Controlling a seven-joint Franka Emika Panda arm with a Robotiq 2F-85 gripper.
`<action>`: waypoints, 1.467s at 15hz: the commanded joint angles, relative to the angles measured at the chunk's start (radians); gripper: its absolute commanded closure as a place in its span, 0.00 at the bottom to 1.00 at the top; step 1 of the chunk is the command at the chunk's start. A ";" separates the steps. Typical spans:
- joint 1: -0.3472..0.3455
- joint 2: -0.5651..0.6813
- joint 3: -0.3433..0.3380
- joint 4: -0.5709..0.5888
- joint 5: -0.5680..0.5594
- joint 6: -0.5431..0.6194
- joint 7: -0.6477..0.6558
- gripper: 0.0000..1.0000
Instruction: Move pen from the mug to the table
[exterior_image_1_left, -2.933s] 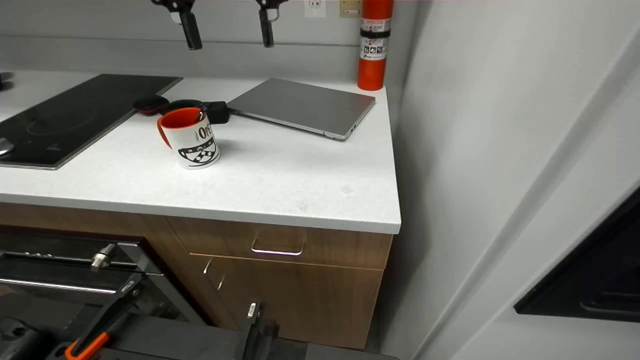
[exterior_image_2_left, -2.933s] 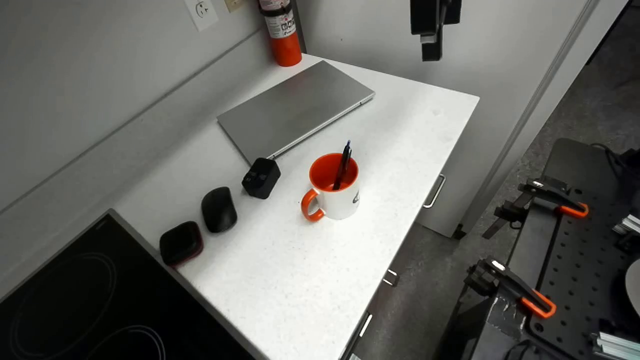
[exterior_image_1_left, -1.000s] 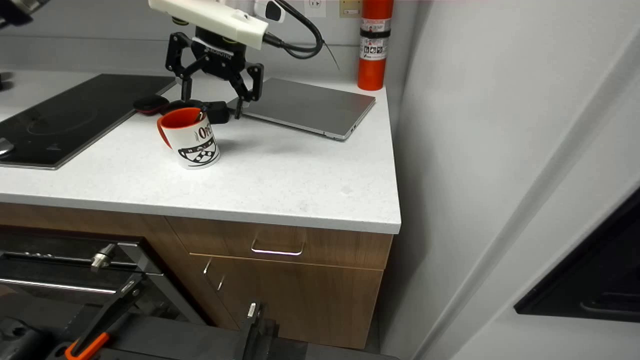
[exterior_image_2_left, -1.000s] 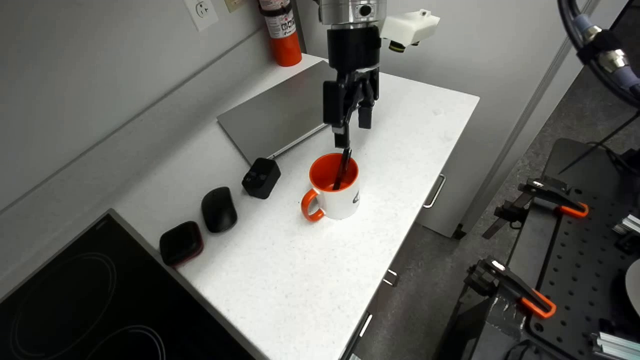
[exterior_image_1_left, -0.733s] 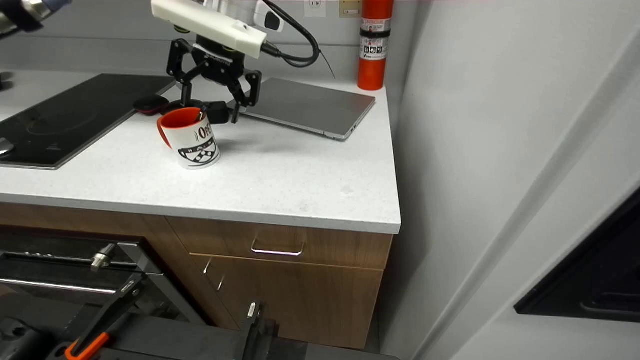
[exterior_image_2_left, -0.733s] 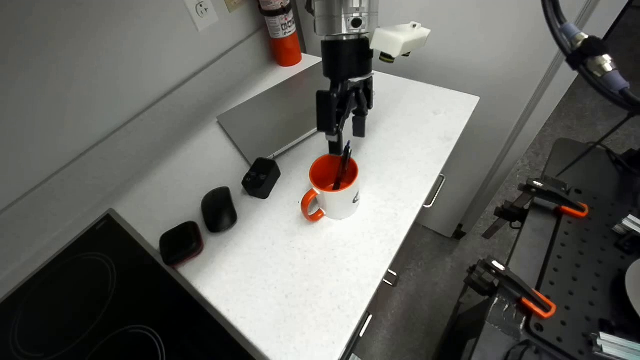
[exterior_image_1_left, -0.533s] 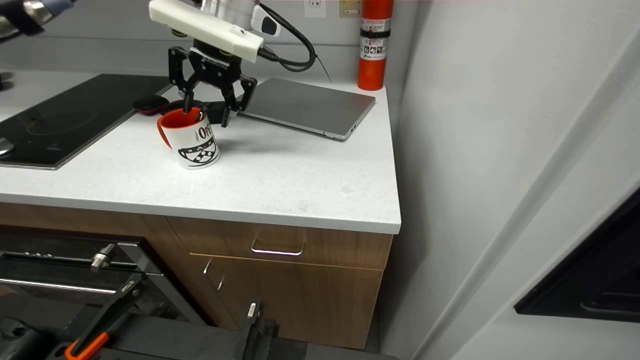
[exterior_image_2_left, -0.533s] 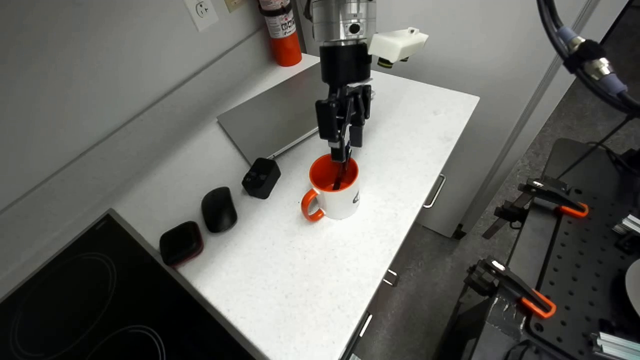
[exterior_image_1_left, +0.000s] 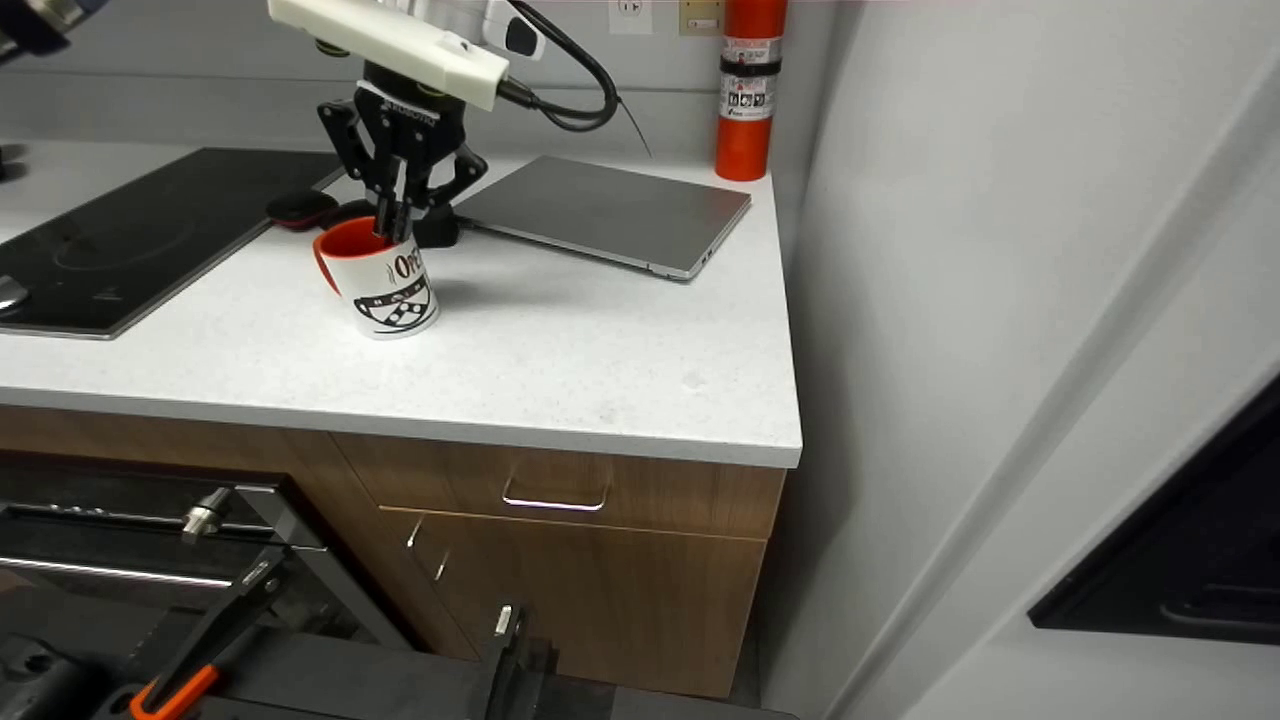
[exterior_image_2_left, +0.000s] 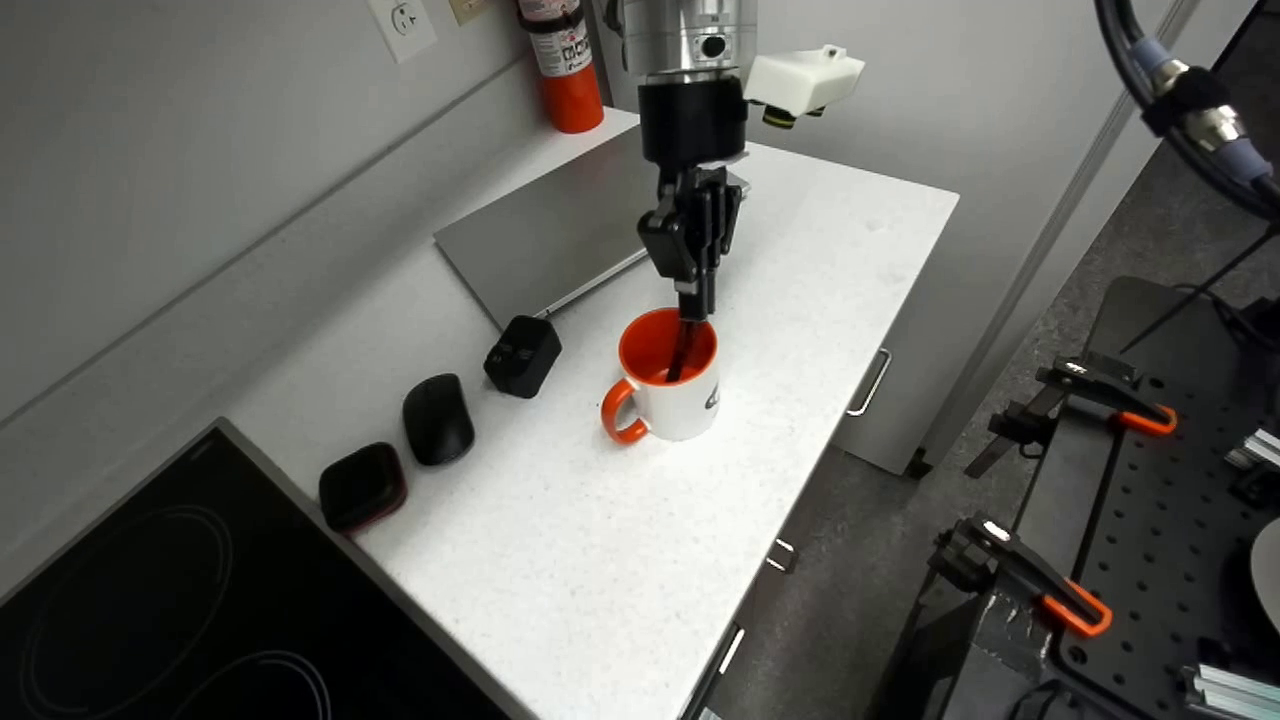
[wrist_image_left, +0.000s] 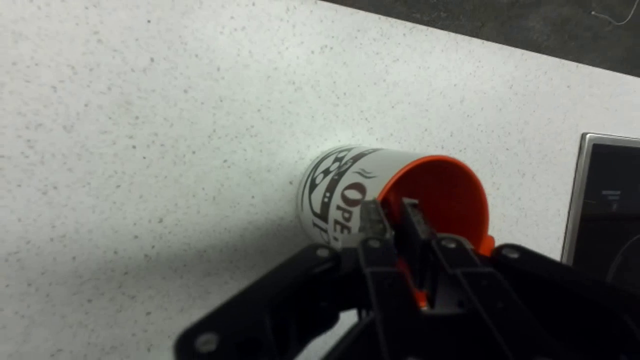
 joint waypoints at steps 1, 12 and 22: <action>-0.008 -0.072 0.006 -0.040 0.010 -0.024 -0.005 0.97; 0.001 -0.457 -0.071 -0.327 0.058 0.129 -0.068 0.97; 0.067 -0.418 -0.165 -0.492 0.090 0.641 0.025 0.97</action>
